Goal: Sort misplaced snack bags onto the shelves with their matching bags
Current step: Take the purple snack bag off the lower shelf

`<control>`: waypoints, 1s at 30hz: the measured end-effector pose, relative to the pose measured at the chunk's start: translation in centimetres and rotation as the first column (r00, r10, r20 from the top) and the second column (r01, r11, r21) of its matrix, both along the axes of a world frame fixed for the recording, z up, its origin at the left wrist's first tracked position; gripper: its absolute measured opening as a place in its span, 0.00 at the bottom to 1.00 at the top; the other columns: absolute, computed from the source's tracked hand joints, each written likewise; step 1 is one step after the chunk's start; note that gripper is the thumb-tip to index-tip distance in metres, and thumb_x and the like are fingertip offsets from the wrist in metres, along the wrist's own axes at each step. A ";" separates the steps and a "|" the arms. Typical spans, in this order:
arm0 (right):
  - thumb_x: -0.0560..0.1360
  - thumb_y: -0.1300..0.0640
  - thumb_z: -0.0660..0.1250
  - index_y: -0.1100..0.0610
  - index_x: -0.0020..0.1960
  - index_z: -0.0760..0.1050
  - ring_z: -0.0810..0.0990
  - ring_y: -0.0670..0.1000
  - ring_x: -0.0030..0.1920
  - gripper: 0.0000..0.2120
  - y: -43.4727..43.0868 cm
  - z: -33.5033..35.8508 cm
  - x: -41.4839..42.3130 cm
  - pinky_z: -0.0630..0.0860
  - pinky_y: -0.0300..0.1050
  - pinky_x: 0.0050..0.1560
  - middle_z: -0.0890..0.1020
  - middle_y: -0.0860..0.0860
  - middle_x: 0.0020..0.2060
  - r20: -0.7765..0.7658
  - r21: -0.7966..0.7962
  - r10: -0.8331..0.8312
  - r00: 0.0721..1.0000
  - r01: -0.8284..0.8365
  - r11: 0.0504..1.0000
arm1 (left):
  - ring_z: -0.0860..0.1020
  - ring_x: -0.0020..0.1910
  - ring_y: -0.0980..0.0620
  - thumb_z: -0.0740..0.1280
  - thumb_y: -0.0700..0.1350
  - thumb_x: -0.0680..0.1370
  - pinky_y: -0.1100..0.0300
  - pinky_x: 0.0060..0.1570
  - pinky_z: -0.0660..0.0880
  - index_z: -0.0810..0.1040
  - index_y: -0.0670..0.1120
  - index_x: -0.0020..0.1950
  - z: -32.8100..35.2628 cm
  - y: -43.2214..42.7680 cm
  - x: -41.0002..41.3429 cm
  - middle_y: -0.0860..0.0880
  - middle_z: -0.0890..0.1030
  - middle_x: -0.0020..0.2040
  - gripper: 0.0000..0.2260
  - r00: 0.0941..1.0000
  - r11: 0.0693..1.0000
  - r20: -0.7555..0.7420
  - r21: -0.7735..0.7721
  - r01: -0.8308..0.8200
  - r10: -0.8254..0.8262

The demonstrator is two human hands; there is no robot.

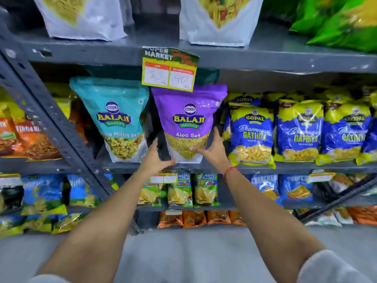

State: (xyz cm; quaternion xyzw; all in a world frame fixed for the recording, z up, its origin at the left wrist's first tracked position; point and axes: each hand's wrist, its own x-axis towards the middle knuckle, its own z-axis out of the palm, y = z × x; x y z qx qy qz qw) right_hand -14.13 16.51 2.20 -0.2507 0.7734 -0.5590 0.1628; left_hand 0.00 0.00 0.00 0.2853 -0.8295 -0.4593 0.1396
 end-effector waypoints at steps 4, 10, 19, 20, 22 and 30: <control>0.60 0.62 0.81 0.58 0.68 0.64 0.75 0.54 0.64 0.42 -1.4 -0.3 -1.8 0.72 0.56 0.66 0.77 0.56 0.63 0.117 -0.060 0.096 0.989 -0.089 0.994 | 0.64 0.71 0.45 0.80 0.47 0.62 0.46 0.69 0.64 0.52 0.46 0.75 1.1 -1.7 -2.4 0.44 0.64 0.74 0.50 0.996 0.996 0.038 0.039 0.079 -0.080; 0.58 0.60 0.82 0.57 0.60 0.72 0.80 0.49 0.53 0.34 -1.2 -0.5 -2.0 0.79 0.48 0.56 0.82 0.50 0.52 0.075 -0.072 0.060 0.995 -0.054 0.996 | 0.75 0.61 0.42 0.79 0.44 0.63 0.41 0.62 0.72 0.66 0.44 0.66 0.9 -1.1 -3.3 0.40 0.77 0.63 0.35 0.998 0.996 -0.018 0.068 0.055 -0.054; 0.57 0.57 0.83 0.56 0.57 0.75 0.83 0.49 0.51 0.31 4.6 0.5 2.8 0.81 0.48 0.50 0.85 0.52 0.51 0.071 -0.163 0.057 0.996 -0.045 0.986 | 0.82 0.51 0.49 0.75 0.64 0.54 0.45 0.54 0.79 0.73 0.46 0.58 2.5 4.2 2.4 0.45 0.83 0.54 0.38 0.988 0.990 -0.093 0.053 0.127 -0.122; 0.57 0.57 0.83 0.56 0.56 0.76 0.84 0.49 0.51 0.30 5.4 0.8 3.4 0.82 0.48 0.49 0.85 0.52 0.50 0.065 -0.178 0.059 0.996 -0.047 0.983 | 0.82 0.50 0.50 0.75 0.65 0.54 0.45 0.54 0.79 0.73 0.46 0.58 2.7 4.9 2.9 0.46 0.83 0.54 0.38 0.987 0.990 -0.096 0.043 0.131 -0.126; 0.57 0.57 0.83 0.57 0.56 0.76 0.84 0.49 0.51 0.30 7.1 1.7 4.5 0.82 0.49 0.49 0.85 0.52 0.50 0.052 -0.211 0.064 0.997 -0.052 0.976 | 0.82 0.49 0.51 0.75 0.66 0.54 0.46 0.53 0.79 0.74 0.48 0.57 3.6 6.2 3.9 0.46 0.84 0.53 0.38 0.984 0.990 -0.112 0.032 0.141 -0.136; 0.53 0.49 0.83 0.51 0.48 0.80 0.85 0.50 0.48 0.26 13.1 10.5 6.2 0.81 0.46 0.46 0.87 0.45 0.43 -0.136 -0.373 -0.029 0.990 -0.024 0.927 | 0.81 0.51 0.57 0.75 0.66 0.54 0.52 0.54 0.79 0.77 0.55 0.54 12.6 10.4 4.2 0.51 0.85 0.51 0.32 0.916 0.967 -0.322 -0.163 0.194 -0.238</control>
